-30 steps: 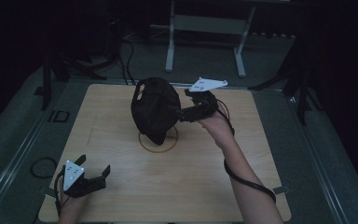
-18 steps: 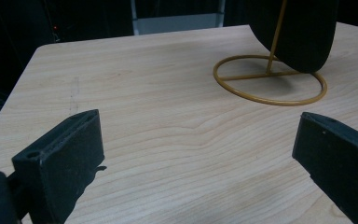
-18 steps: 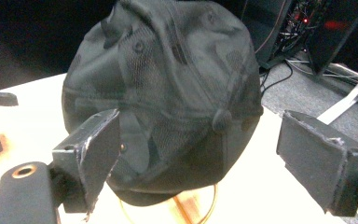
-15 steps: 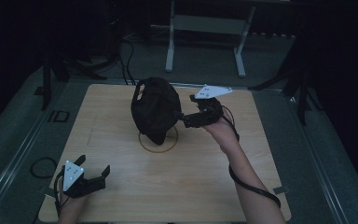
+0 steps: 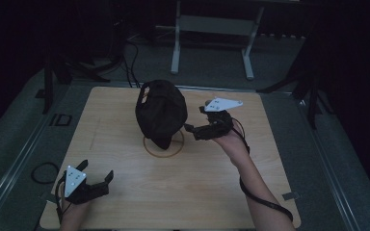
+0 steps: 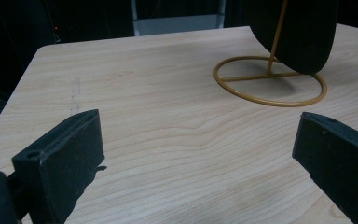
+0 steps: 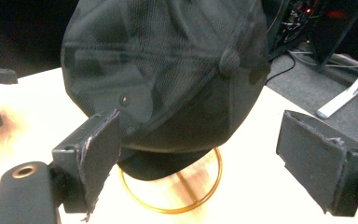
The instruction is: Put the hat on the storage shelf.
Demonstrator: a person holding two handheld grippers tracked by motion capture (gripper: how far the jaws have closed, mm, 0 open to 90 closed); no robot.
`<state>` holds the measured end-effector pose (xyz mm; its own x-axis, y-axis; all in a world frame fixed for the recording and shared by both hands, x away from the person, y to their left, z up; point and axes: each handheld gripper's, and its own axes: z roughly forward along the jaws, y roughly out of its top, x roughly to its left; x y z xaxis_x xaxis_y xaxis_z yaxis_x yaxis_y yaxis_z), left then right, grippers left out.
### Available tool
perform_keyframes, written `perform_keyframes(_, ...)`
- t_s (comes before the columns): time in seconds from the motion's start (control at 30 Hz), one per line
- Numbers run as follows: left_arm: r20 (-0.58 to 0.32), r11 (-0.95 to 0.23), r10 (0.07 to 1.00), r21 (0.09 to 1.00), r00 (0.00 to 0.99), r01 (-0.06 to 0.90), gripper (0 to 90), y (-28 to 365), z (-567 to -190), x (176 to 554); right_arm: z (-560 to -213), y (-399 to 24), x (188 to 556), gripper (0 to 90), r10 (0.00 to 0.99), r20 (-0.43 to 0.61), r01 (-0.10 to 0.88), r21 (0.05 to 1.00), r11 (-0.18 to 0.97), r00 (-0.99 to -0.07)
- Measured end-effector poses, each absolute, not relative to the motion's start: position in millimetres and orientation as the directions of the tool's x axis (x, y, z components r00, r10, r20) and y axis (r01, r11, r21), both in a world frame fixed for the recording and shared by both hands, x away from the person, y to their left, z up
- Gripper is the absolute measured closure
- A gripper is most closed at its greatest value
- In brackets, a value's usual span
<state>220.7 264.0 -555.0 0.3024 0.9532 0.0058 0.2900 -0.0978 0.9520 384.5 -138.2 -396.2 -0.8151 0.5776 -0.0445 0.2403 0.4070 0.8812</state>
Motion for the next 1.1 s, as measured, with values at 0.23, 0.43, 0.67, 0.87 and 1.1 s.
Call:
perform_keyframes(0.23,0.004,-0.097,0.953,0.952,0.303,0.29,2.4,264.3,-554.7,220.4,-405.1,-142.4,381.3,13.7,0.577,-0.039,0.243,0.882,0.405,-0.816)
perform_keyframes(0.43,0.002,-0.094,0.954,0.952,0.301,0.292,2.4,264.3,-555.2,220.7,-416.3,-146.9,376.1,13.7,0.574,-0.048,0.242,0.876,0.417,-0.817)
perform_keyframes(0.67,0.002,-0.094,0.953,0.952,0.303,0.291,2.4,264.3,-554.9,220.3,-432.7,-151.4,369.0,13.7,0.569,-0.038,0.252,0.87,0.423,-0.822)
perform_keyframes(0.87,-0.002,-0.09,0.954,0.952,0.301,0.293,2.5,264.0,-555.5,220.9,-446.3,-157.2,365.8,13.9,0.57,-0.018,0.272,0.866,0.419,-0.821)
perform_keyframes(1.1,0.007,-0.101,0.952,0.951,0.305,0.293,2.4,262.3,-555.7,220.9,-456.9,-161.2,360.7,13.9,0.564,-0.031,0.264,0.861,0.434,-0.825)
